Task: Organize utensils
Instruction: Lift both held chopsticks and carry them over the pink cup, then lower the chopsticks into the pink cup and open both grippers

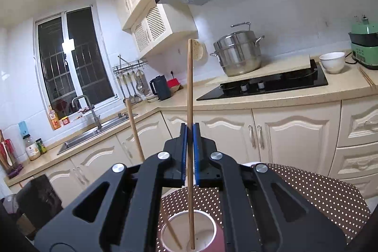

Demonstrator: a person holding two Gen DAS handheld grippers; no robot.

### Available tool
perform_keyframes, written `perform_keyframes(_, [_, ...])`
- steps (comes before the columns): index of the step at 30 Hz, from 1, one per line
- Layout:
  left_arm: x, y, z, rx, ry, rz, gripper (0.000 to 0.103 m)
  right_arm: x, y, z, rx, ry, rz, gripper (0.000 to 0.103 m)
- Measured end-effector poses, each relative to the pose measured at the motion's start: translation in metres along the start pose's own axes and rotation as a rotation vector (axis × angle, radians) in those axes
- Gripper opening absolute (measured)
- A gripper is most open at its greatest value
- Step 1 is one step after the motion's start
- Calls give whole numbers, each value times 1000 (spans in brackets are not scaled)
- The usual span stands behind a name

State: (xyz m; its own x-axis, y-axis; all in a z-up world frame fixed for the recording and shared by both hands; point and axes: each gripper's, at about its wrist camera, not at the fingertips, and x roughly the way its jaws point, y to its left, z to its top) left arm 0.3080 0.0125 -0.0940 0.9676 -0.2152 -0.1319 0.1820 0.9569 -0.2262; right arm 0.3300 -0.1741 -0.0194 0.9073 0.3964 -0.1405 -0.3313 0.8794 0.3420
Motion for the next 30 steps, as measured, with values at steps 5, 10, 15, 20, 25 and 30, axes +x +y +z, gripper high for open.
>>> perform_keyframes(5, [-12, 1, -8, 20, 27, -11, 6, 3, 1, -8, -15, 3, 0, 5])
perform_keyframes(10, [-21, -1, -12, 35, 53, -21, 6, -2, 1, -11, -36, 19, -1, 5])
perform_keyframes(15, [-25, -2, -16, 43, 98, -21, 6, -13, 2, -17, -69, 35, -5, 6])
perform_keyframes(20, [-32, -3, -17, 47, 135, -14, 7, -23, 2, -23, -84, 57, -13, 6])
perform_keyframes(25, [-40, -3, -11, 53, 145, 1, 28, -32, 6, -32, -102, 85, -16, 6])
perform_keyframes(30, [-52, -2, -6, 38, 161, 9, 50, -38, 8, -44, -112, 121, -29, 6])
